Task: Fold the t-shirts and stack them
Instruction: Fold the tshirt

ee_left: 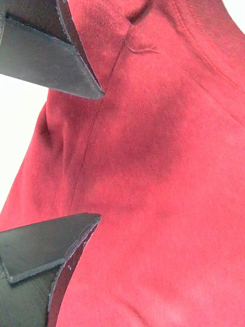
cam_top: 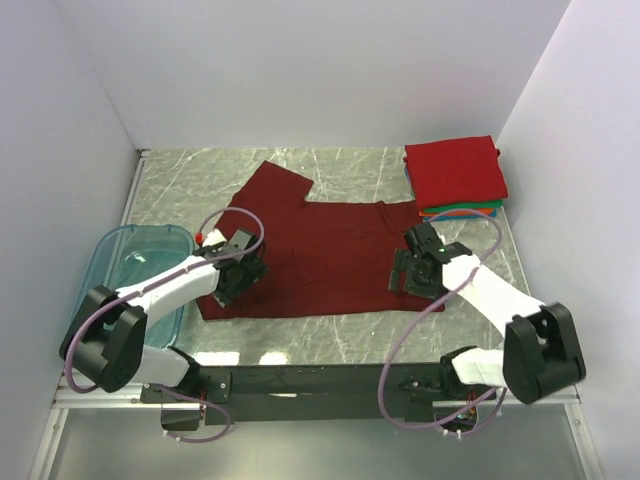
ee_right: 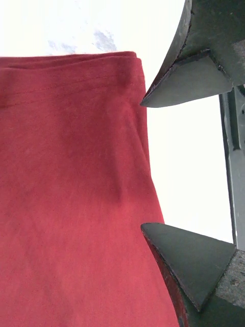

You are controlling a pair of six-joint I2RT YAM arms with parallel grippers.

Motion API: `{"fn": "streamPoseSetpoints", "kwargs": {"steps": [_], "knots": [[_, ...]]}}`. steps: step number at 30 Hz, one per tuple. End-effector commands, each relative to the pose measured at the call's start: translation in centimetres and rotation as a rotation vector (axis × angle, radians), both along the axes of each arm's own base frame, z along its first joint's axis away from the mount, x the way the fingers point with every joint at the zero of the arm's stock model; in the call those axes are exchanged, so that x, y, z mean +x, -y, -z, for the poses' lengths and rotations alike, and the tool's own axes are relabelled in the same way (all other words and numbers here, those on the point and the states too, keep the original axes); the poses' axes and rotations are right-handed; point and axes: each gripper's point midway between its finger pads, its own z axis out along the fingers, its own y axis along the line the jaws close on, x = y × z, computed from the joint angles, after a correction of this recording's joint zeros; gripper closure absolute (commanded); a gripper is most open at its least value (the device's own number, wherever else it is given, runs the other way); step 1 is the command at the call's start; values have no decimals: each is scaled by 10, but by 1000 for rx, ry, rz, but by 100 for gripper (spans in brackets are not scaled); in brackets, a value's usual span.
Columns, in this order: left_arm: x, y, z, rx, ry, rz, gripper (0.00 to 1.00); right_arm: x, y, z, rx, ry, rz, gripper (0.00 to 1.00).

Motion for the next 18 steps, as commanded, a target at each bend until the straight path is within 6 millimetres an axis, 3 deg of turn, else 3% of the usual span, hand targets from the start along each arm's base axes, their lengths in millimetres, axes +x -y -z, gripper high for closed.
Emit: {"fn": "streamPoseSetpoints", "kwargs": {"steps": [1, 6, 9, 13, 18], "knots": [[26, 7, -37, -9, 115, -5, 1, 34, -13, -40, 47, 172, -29, 0], [54, 25, -52, -36, 177, 23, 1, 68, -64, -54, 157, 264, -133, 0], [63, 36, -45, -52, 171, 55, 1, 76, -83, -43, 166, 237, -157, 0], [61, 37, -27, -29, 116, 55, 1, 68, -93, -17, 104, 166, -169, 0], [37, 29, 2, -40, 63, 41, 1, 42, -93, 18, 71, 73, -176, 0]]}}
